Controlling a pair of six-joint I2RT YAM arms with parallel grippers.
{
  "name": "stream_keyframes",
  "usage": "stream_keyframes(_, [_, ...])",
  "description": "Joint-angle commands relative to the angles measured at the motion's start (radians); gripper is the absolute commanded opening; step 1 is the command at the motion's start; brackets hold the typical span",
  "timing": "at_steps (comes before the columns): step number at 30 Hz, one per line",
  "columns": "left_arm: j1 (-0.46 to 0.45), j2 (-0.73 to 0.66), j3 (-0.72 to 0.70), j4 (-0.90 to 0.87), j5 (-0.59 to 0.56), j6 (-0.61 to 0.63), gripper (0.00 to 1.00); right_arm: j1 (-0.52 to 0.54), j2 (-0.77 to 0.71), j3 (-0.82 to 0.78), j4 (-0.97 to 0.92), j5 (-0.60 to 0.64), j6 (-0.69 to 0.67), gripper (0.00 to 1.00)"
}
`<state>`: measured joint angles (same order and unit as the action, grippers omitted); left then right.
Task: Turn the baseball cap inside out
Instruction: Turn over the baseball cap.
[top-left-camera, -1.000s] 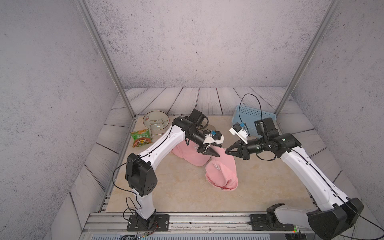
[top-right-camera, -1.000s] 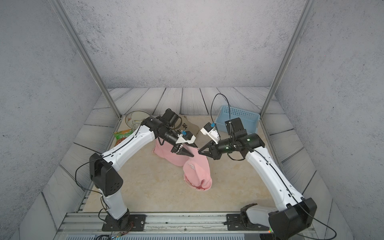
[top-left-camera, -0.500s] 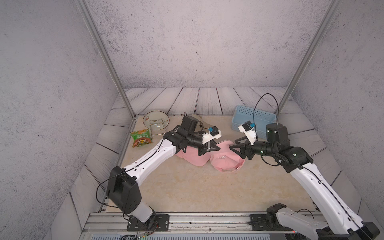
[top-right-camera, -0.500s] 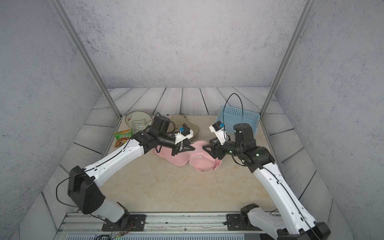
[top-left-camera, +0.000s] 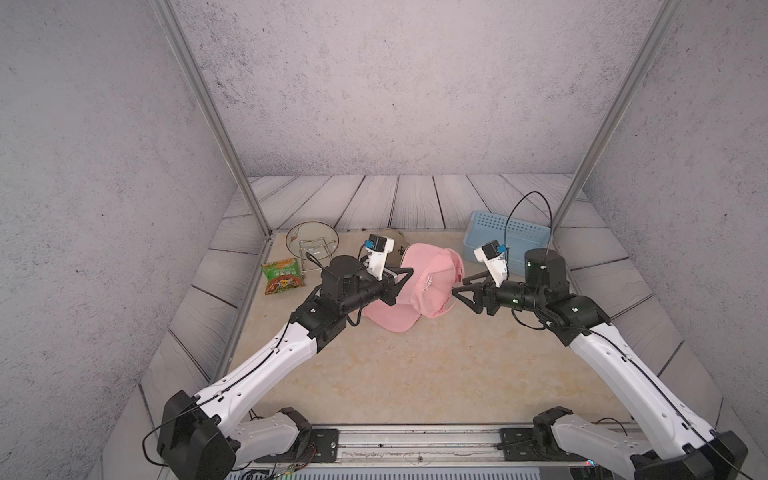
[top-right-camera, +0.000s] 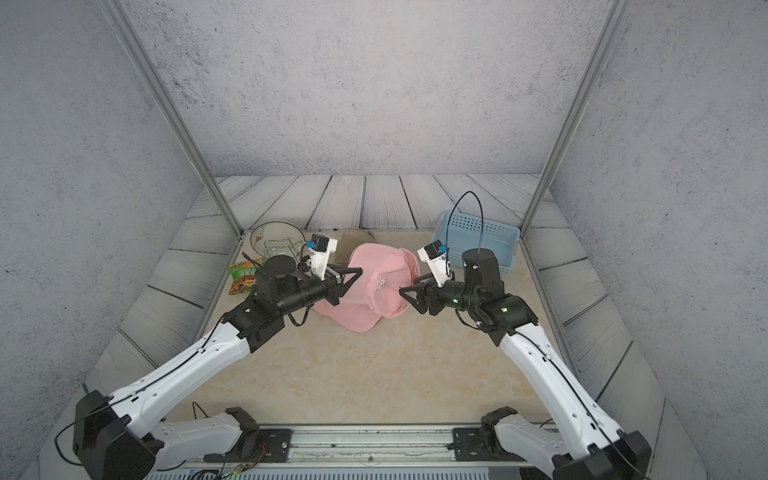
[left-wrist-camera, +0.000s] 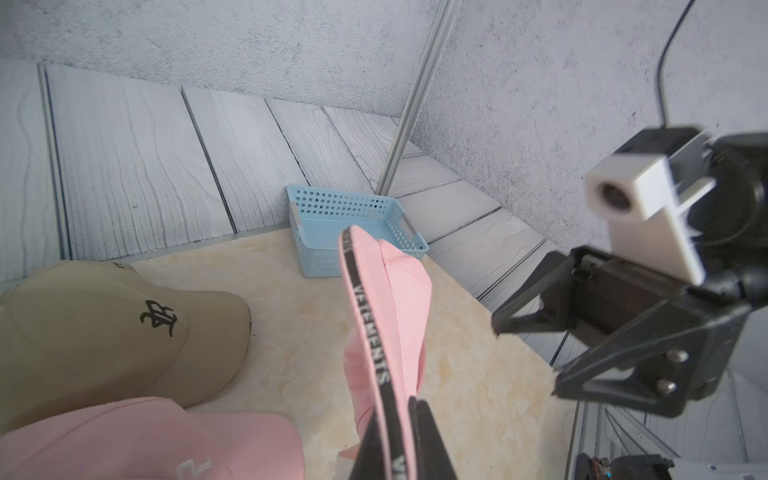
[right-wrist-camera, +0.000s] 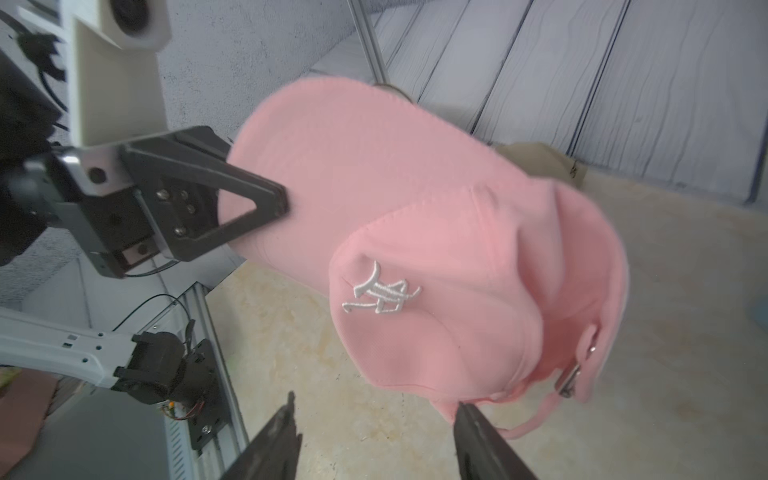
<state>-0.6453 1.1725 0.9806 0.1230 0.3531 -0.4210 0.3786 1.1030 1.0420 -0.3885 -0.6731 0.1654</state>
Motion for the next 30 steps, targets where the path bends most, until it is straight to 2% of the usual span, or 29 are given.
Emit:
stream_keyframes(1, [0.003,-0.038,-0.012,0.112,-0.031,-0.133,0.0,0.001,0.036,-0.04,0.126,-0.113,0.127,0.61])
stream_keyframes(6, [0.003,-0.051,-0.04,0.163,-0.022,-0.187,0.0,0.002,0.098,-0.053,0.166,-0.062,0.178,0.59])
stream_keyframes(17, [0.003,-0.046,-0.029,0.151,0.022,-0.183,0.0,0.002,0.136,-0.048,0.144,0.131,0.191,0.62])
stream_keyframes(30, [0.003,-0.026,-0.007,0.17,0.102,-0.198,0.0,0.002,0.15,-0.066,0.195,0.146,0.193,0.65])
